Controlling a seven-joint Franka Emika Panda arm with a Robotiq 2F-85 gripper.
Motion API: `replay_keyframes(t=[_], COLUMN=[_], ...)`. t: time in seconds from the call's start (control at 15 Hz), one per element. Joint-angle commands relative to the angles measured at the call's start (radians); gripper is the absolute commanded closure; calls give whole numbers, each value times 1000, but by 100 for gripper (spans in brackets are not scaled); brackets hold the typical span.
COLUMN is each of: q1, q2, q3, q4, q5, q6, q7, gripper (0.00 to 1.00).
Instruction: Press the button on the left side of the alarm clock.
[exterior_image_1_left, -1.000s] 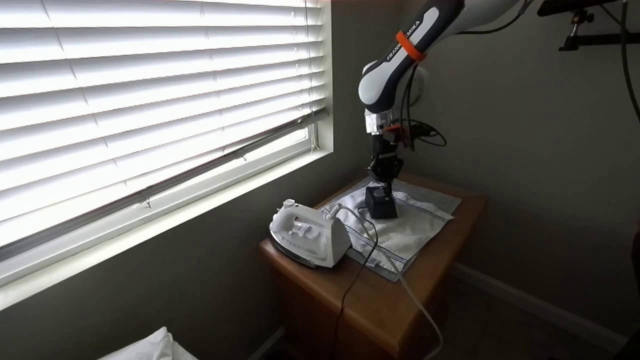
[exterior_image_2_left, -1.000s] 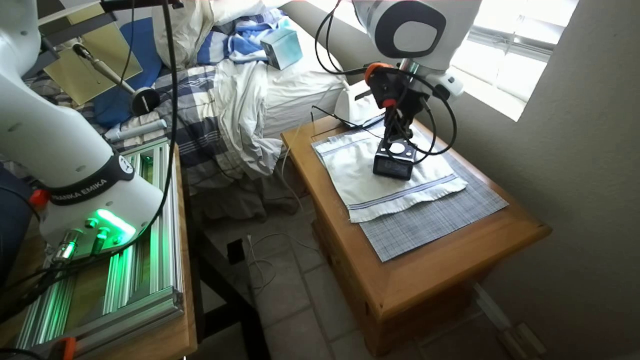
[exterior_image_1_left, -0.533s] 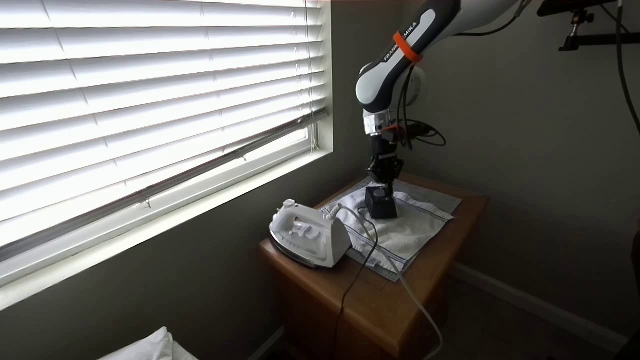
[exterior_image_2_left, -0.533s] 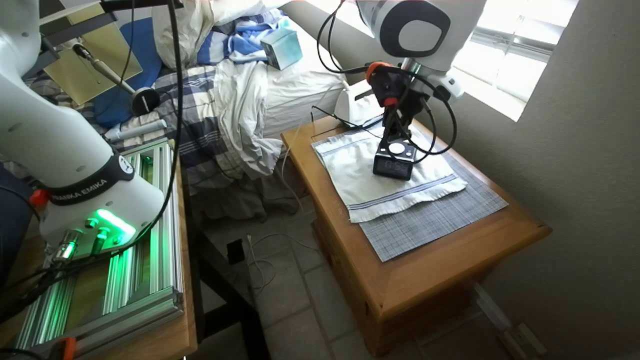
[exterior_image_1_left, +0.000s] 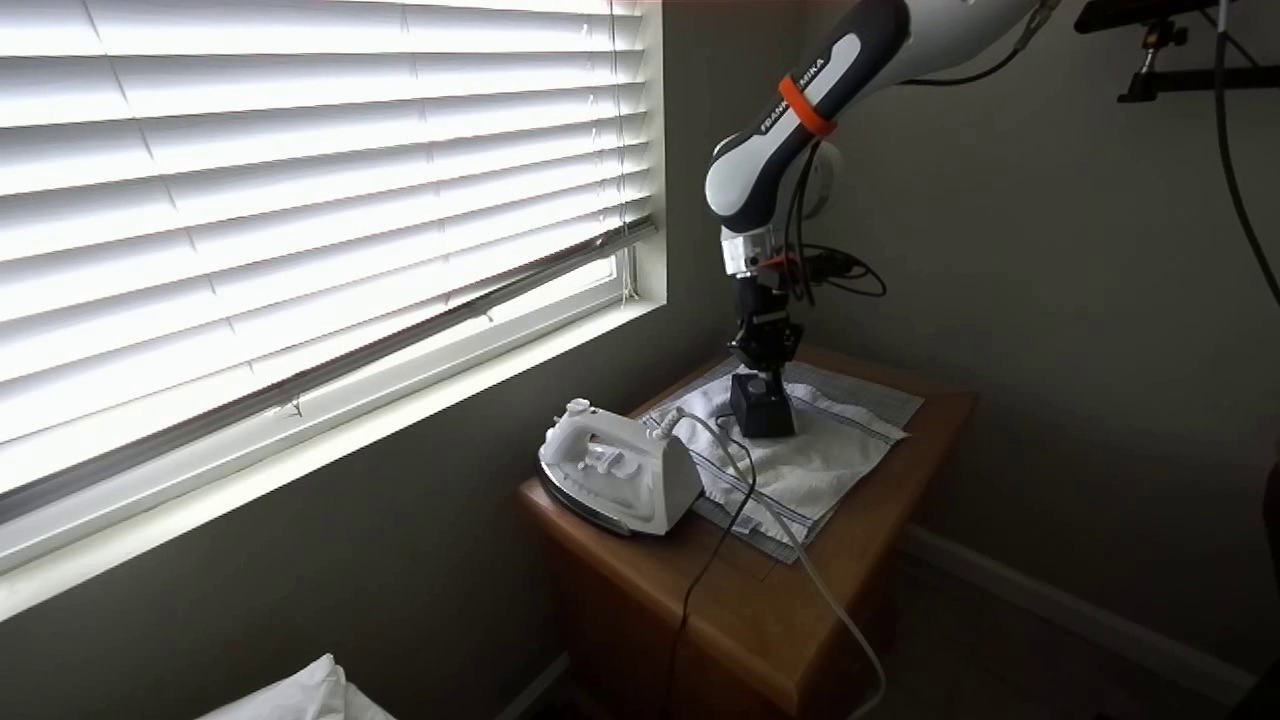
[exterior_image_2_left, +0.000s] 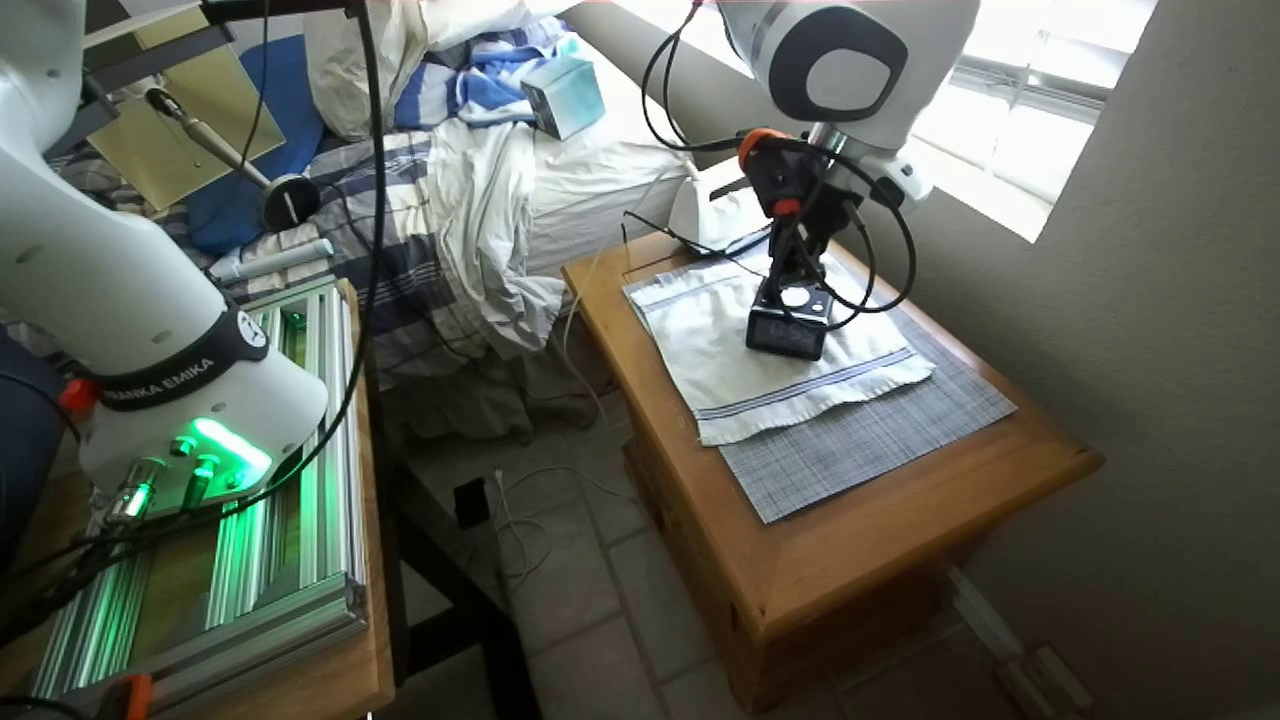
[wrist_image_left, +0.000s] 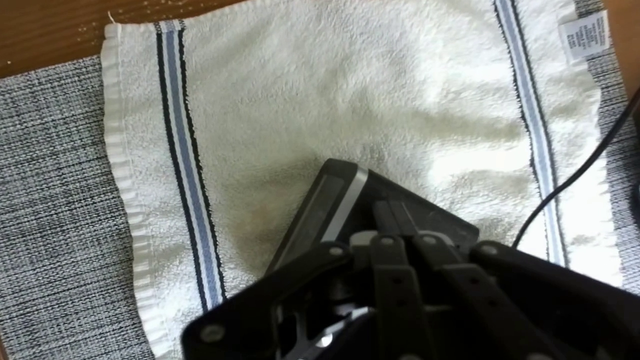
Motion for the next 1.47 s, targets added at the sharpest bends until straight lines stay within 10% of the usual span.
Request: replay_keyframes(t=[0.0, 1.4], q1=[-3, 0], q2=[38, 42], q3=[-2, 1], q4=[63, 115], q5=[-25, -51], q6=[-51, -165], q7=[34, 34], gripper=[100, 100])
